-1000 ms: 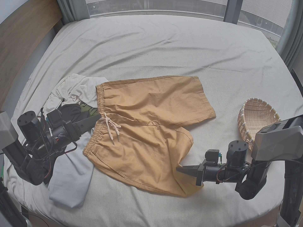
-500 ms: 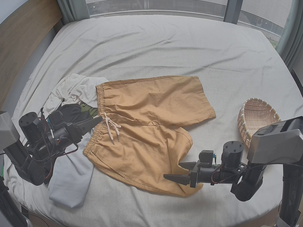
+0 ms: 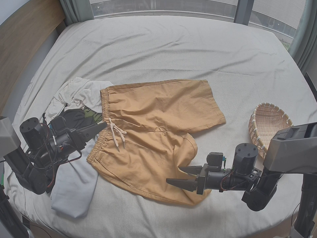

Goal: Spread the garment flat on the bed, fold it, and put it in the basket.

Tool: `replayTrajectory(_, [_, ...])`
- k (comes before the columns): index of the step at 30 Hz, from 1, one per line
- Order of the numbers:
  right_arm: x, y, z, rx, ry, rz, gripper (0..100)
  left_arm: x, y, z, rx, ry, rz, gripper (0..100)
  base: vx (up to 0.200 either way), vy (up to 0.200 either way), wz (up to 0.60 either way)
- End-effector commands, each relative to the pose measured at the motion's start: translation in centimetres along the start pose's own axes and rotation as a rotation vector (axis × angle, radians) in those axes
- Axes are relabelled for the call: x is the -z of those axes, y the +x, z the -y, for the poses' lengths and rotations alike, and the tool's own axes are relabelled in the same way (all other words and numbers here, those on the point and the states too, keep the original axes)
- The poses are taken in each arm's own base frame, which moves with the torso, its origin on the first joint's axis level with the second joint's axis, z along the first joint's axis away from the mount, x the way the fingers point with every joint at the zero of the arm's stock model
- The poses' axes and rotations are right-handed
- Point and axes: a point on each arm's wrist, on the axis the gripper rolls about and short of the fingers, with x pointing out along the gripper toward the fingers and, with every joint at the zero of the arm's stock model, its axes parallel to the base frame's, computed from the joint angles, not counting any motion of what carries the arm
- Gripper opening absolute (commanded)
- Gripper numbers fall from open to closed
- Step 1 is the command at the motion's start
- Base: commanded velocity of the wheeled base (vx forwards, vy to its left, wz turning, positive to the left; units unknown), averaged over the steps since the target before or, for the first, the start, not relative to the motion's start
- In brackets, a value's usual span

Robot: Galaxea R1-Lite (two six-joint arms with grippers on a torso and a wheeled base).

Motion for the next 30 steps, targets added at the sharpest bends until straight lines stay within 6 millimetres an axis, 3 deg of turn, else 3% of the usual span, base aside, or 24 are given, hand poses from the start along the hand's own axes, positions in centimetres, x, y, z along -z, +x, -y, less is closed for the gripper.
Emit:
replayTrajectory(1, [0.3,0.5,-0.3,-0.016,-0.002,-0.009,100,-0.1,0.0,0.1,0.002,0.003,0.003,100,0.000,0.000,0.00])
replayTrajectory(17, [3.5,2.6,0.4,-0.029,0.044,-0.100,100,-0.2,-0.1,0.1,0.000,0.006,0.007,100,0.000,0.000,0.00])
replayTrajectory(22, [3.6,2.7,0.2,-0.035,0.052,-0.103,100,-0.1,-0.1,0.0,-0.001,0.004,0.004,100,0.000,0.000,0.00])
replayTrajectory(30, [1.4,0.5,0.3,0.011,0.039,-0.038,100,-0.3,-0.1,-0.1,-0.003,0.007,0.011,100,0.000,0.000,0.00])
